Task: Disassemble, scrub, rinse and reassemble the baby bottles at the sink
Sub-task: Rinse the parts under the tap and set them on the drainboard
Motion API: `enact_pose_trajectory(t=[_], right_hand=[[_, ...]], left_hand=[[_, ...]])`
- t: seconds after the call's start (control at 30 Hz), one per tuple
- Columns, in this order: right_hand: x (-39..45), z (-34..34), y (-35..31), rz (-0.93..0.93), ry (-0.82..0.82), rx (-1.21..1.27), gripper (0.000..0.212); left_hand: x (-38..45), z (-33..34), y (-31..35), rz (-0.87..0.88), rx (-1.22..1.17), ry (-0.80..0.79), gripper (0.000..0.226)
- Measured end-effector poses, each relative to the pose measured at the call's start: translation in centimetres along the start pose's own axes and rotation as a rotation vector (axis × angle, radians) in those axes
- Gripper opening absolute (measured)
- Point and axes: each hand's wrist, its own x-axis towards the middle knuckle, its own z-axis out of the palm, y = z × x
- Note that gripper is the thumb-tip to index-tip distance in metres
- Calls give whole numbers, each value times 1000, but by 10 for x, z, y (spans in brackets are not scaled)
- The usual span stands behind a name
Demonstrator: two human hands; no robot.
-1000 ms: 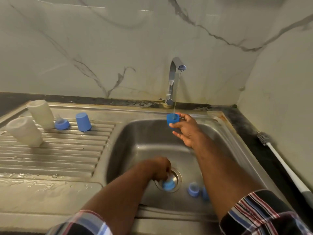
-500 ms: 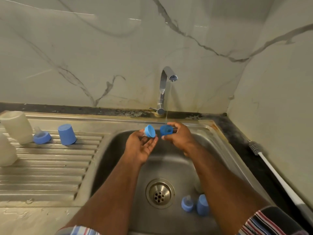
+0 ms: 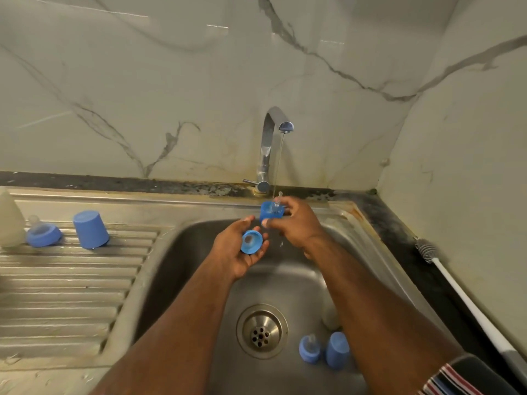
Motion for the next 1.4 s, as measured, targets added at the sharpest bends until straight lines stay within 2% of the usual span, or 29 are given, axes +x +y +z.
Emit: enact_pose_trajectory(t=[0.2,0.27,0.37,0.47,0.63,0.67,0.77,0.83,0.87,0.97,1.0,1.07,1.17,1.3,1.4], right_hand=[[-1,-5,-4,-33,-53,-70,68],[0,-4,-7,-13,-45,-34,63],[-3,-5,-16,39,-170,-109,56],[2,-9,-20,59,-189,-137,51],[9,-23,-24,210,-277,178,28],[10,-24,-23,169,-237,120,23],[15,-21,-20,-136,-40,-374,12],[15,-16,-24,-215,22,-546,7],[16,-13,-26,-164,13,-567,8],[15,-10,-34,194,-116,-419,19],[15,-9,-35,232,-151,-384,21],[17,-8,-36,135,-147,-426,21],[17,-4,-36,-20,-40,-557,12],[16,14,-29,95,-8,-468,15],[16,19,-26,200,-82,-315,22]], left_hand=[[-2,3,-3,-12,23,-61,33],[-2,4,-4,-8,18,-76,33],[-3,8,-5,18,30,-97,34],[-4,10,-6,33,7,-97,32],[1,19,-3,68,9,-89,28],[3,21,-3,68,22,-89,27],[5,29,-6,64,67,-108,30],[5,31,-6,99,46,-108,28],[5,30,-6,124,43,-98,27],[5,25,-8,163,72,-64,21],[4,24,-8,159,69,-55,20],[4,23,-6,138,31,-43,22],[3,23,-4,128,6,-42,24],[5,17,-5,166,-2,-7,23],[6,17,-4,185,-24,59,19]])
